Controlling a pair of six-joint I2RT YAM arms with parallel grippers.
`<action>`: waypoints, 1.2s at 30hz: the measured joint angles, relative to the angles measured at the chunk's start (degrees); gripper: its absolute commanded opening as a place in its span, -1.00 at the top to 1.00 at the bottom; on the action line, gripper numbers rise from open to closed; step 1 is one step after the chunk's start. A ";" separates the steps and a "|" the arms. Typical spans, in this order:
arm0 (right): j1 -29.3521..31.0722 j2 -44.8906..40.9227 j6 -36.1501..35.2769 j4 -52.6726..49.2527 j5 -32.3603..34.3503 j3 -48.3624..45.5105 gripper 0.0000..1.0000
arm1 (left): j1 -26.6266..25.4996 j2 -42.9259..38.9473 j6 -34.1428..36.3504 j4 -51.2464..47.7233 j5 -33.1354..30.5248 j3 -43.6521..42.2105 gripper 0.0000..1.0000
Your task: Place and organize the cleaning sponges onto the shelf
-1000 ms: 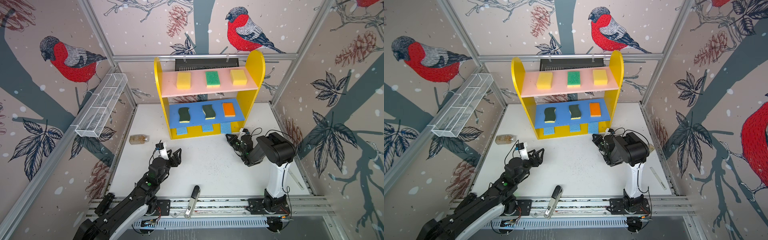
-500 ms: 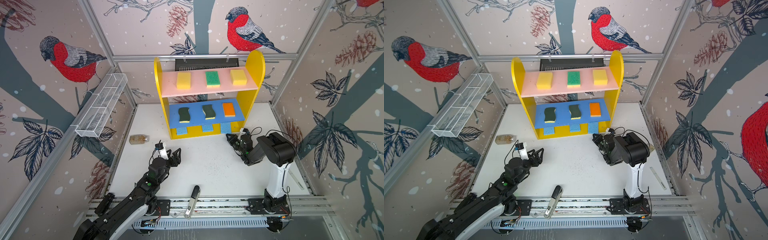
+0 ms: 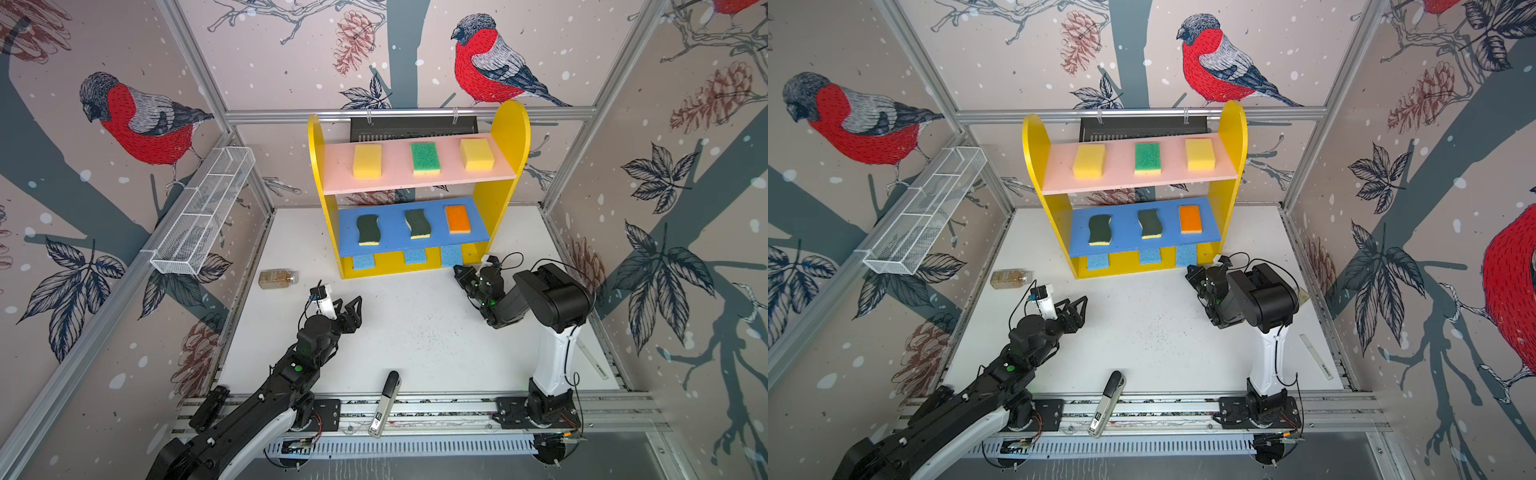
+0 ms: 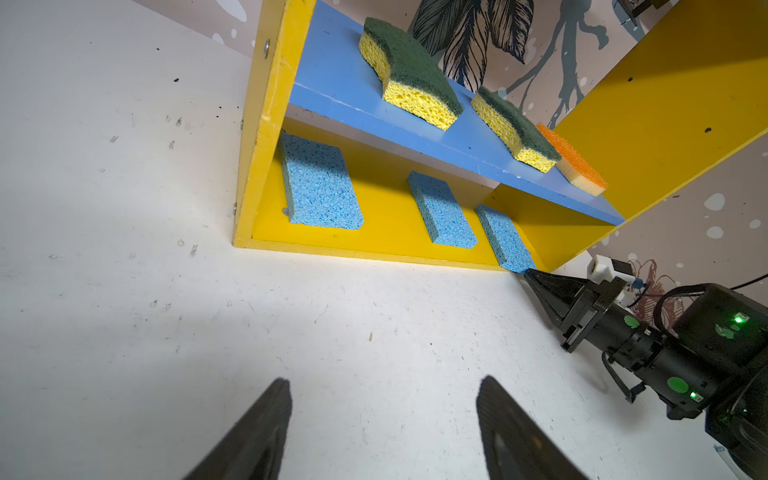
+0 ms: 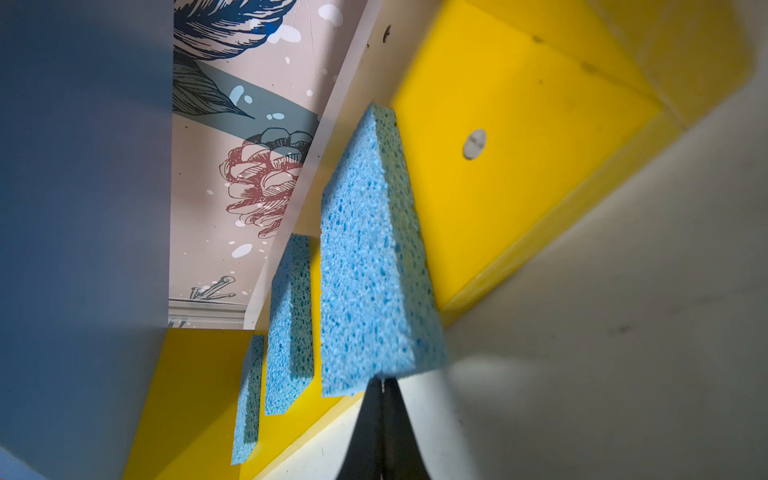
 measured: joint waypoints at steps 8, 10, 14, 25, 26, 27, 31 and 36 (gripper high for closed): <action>-0.20 0.81 0.02 -0.24 0.57 1.25 0.91 | 0.00 1.60 -0.11 0.22 0.00 -0.09 -0.43; -0.33 0.94 0.02 -0.11 0.57 1.40 0.91 | 0.00 2.14 -0.13 0.39 0.00 -0.09 -0.43; -0.57 1.20 0.22 0.28 0.57 1.51 0.91 | 0.00 3.23 -0.13 0.94 0.02 -0.13 -0.42; -1.60 1.42 0.42 1.68 0.52 0.98 0.91 | 0.00 3.39 -0.20 2.16 0.02 -0.20 -0.41; -1.60 1.31 0.39 1.68 0.55 0.81 0.91 | 0.00 3.23 -0.46 2.16 0.04 -0.20 -0.41; -1.60 1.14 0.39 1.70 0.55 0.59 0.91 | 0.00 3.10 -0.79 2.16 0.04 -0.20 -0.42; -1.55 0.15 0.37 1.66 0.50 -0.83 0.91 | 0.00 2.38 -1.01 2.14 0.04 -0.20 -0.42; -1.09 -0.44 0.13 1.36 0.31 -1.53 0.91 | 0.00 1.75 -1.40 2.10 0.04 -0.20 -0.41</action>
